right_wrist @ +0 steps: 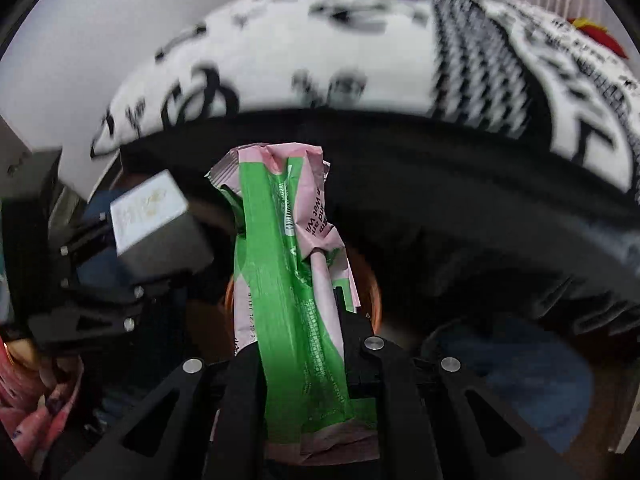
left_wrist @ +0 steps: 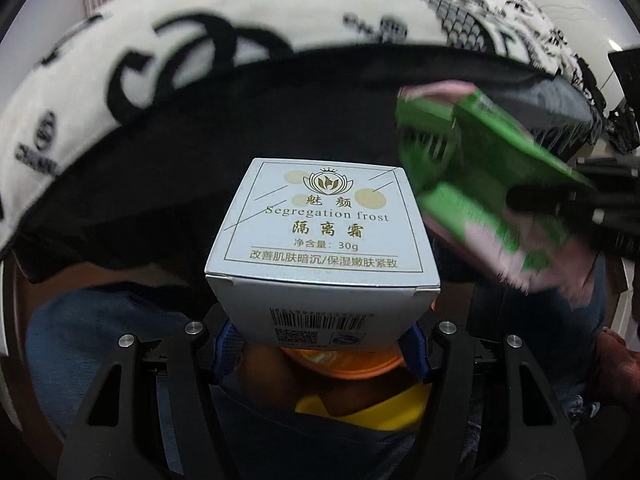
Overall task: Collect trash
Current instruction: 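Drop the cream box into the bucket with the left tool while the right tool drops the wrapper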
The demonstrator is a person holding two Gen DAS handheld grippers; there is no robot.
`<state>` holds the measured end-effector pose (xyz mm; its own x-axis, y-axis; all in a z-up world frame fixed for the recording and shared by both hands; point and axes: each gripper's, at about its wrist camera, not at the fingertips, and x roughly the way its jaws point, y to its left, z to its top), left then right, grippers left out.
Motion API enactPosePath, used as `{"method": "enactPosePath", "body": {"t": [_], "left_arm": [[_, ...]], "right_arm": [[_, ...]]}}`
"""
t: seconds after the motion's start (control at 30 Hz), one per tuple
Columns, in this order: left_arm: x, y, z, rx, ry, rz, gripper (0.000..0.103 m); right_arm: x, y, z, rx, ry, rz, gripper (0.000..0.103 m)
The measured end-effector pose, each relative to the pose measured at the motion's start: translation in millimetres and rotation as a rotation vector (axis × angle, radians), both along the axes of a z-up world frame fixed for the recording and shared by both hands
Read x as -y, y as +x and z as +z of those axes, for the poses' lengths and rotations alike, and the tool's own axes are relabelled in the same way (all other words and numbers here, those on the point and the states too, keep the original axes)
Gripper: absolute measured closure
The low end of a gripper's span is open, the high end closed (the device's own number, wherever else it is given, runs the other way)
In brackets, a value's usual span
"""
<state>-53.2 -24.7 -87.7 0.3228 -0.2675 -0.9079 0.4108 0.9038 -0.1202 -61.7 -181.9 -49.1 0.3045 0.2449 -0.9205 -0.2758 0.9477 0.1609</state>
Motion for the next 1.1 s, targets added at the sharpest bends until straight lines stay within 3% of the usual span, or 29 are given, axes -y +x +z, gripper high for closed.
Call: {"method": "enactPosePath", "body": {"t": [0.33, 0.47, 0.63, 0.9, 0.97, 1.0, 1.07, 1.1], "left_arm": [[6, 25, -76, -0.278, 0.019, 0.062, 0.040], [9, 29, -102, -0.347, 0.039, 0.091, 0.040], [14, 29, -118, -0.375, 0.089, 0.079, 0.040], [13, 31, -122, -0.386, 0.102, 0.080, 0.040], [15, 32, -123, -0.384, 0.104, 0.084, 0.040], [15, 33, -122, -0.374, 0.119, 0.090, 0.039], [17, 32, -121, -0.358, 0.141, 0.099, 0.025], [16, 33, -120, -0.352, 0.146, 0.105, 0.022]], "right_arm": [[-6, 16, -76, -0.190, 0.018, -0.050, 0.092], [-9, 20, -98, -0.239, 0.020, -0.071, 0.092], [-12, 27, -117, -0.289, 0.030, -0.092, 0.092], [-12, 26, -129, -0.314, 0.024, -0.102, 0.091], [-12, 27, -129, -0.323, 0.038, -0.094, 0.082], [-11, 27, -128, -0.326, 0.056, -0.107, 0.061], [-6, 29, -125, -0.308, 0.074, -0.143, 0.026], [-4, 29, -121, -0.291, 0.068, -0.155, 0.024]]}}
